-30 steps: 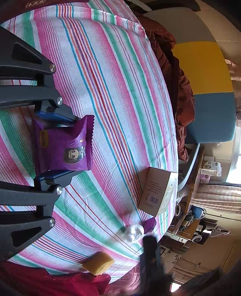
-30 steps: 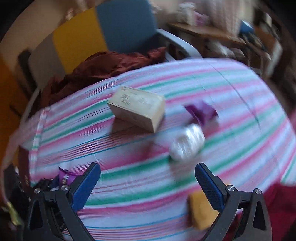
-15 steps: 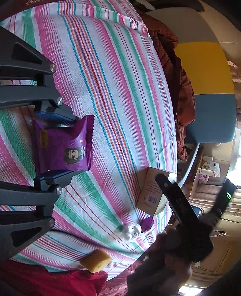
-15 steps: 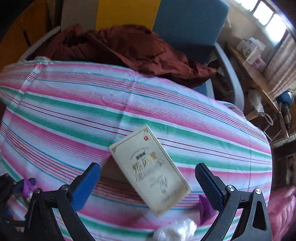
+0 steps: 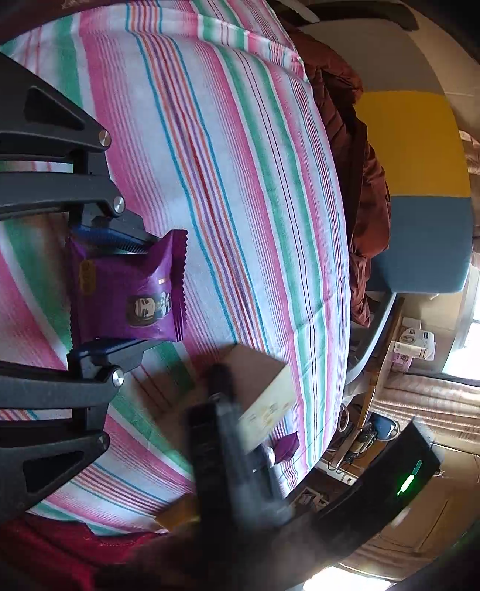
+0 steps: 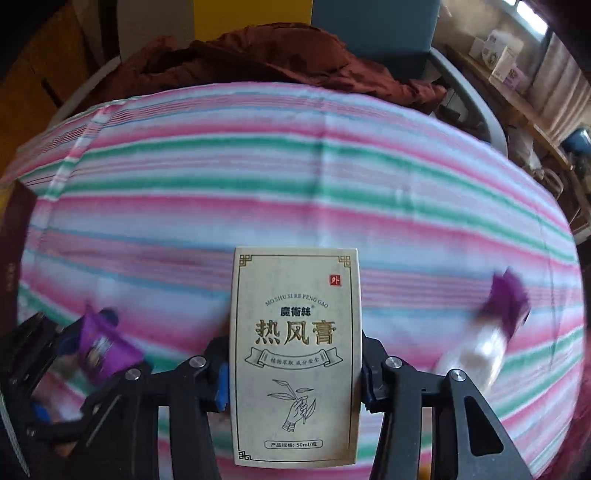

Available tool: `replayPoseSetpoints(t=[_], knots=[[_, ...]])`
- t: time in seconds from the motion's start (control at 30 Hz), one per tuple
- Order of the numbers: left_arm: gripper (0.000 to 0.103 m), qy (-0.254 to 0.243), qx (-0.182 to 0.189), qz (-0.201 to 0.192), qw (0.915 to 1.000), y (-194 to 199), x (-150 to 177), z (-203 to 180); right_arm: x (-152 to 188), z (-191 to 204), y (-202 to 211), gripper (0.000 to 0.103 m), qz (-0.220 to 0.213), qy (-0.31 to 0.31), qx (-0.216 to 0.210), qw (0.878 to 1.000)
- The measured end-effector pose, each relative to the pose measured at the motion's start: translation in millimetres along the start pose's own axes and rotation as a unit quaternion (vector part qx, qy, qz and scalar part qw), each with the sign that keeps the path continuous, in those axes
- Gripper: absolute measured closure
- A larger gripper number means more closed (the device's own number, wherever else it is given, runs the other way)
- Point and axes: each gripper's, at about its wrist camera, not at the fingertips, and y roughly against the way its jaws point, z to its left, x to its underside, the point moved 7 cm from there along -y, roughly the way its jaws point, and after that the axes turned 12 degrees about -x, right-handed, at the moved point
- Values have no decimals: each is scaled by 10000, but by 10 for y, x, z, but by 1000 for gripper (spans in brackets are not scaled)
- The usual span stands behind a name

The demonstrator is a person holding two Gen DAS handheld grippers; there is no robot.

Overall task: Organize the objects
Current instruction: 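Carry the purple packet and cream box over the gold tray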

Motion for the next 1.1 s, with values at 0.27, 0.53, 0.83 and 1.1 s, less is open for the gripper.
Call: replayPoseSetpoints(t=[0.27, 0.53, 0.83, 1.1], knots=[[63, 130, -208, 15, 9997, 404, 253, 282, 339, 297, 85, 52, -138, -154, -188, 9996], [63, 539, -393, -343, 9972, 1109, 387, 780, 458, 785, 149, 52, -290, -30, -525, 9982], [63, 1415, -773, -738, 9841, 1821, 582, 1576, 303, 1673, 524, 52, -883, 290, -1198, 9884], [63, 2129, -1153, -1032, 9647, 2352, 907, 2292, 234, 2622, 706, 52, -1123, 850, -1828, 9730]])
